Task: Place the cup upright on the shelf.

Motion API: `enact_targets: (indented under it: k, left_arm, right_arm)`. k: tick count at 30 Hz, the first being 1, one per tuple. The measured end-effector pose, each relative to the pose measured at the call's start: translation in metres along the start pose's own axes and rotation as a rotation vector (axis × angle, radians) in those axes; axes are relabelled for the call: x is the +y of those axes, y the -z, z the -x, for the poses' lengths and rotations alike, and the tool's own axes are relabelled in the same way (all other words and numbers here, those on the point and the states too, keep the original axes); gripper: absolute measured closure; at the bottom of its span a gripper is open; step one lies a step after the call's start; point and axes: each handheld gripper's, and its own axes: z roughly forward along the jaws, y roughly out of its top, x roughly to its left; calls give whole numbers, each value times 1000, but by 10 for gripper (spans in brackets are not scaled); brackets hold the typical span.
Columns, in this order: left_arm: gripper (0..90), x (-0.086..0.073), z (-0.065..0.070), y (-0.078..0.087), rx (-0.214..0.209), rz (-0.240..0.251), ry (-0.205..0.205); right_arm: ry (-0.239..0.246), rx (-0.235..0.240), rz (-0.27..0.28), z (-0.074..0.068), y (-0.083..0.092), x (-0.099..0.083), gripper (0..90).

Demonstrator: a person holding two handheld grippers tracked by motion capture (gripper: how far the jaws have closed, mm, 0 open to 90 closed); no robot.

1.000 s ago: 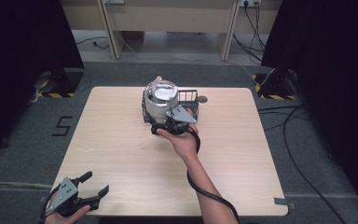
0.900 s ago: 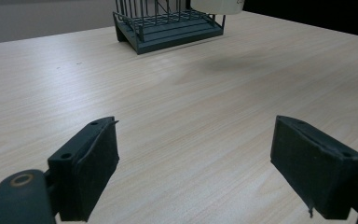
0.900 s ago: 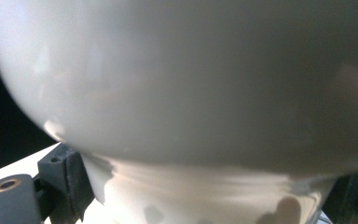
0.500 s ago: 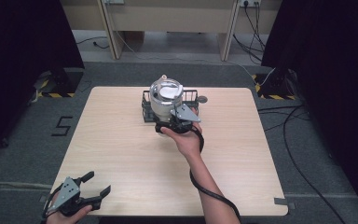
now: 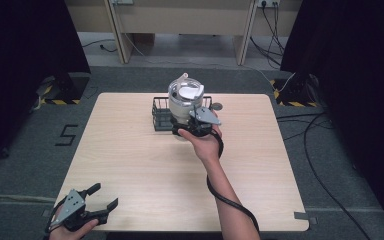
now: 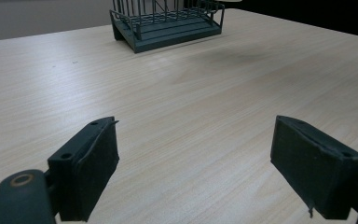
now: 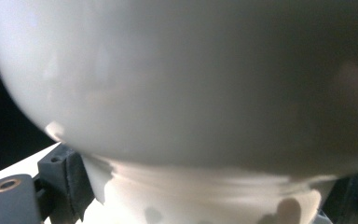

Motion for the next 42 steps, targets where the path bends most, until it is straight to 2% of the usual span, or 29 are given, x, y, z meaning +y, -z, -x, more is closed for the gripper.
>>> enact_targets:
  k: [8, 14, 16, 27, 42]
  left_arm:
    - [143, 0, 0, 1, -2, 3, 2]
    - [144, 0, 0, 1, -3, 4, 6]
    - [143, 0, 0, 0, -7, 5, 8]
    - [143, 0, -1, 1, -6, 11, 16]
    - [143, 2, 4, 0, -22, 15, 17]
  right_arm:
    - [1, -10, 1, 4, -7, 7, 104]
    - [-13, -22, 2, 10, -12, 13, 104]
    - [-31, -19, 1, 13, -16, 16, 104]
    - [-5, -58, 2, 25, -27, 32, 104]
    - [-14, -104, -35, 42, -52, 42, 104]
